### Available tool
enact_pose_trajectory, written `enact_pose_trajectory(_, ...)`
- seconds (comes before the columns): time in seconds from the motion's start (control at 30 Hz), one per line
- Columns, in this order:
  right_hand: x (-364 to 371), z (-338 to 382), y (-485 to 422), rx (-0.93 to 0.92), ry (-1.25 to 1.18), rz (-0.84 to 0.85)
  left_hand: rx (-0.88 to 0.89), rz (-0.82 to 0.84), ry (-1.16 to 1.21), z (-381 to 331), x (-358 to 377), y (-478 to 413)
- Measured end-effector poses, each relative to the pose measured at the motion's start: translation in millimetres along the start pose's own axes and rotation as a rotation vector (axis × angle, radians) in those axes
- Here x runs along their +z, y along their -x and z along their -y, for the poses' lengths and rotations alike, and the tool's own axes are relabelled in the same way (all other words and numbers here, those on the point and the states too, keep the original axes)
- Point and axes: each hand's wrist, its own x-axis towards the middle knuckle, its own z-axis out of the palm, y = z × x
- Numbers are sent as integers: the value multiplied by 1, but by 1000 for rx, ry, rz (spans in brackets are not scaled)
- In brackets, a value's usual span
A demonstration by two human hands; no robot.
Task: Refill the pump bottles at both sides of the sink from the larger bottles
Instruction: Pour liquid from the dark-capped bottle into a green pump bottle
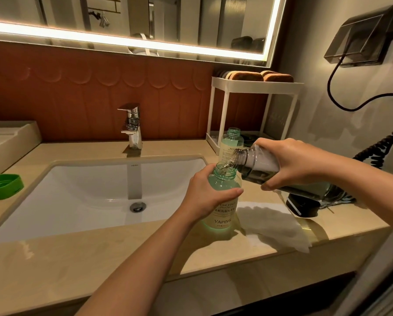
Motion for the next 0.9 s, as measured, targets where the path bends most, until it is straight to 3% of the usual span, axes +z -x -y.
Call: enact_pose_trajectory(0.9,-11,1,6,10,88,2,-9,0,-9,-4,-1,2)
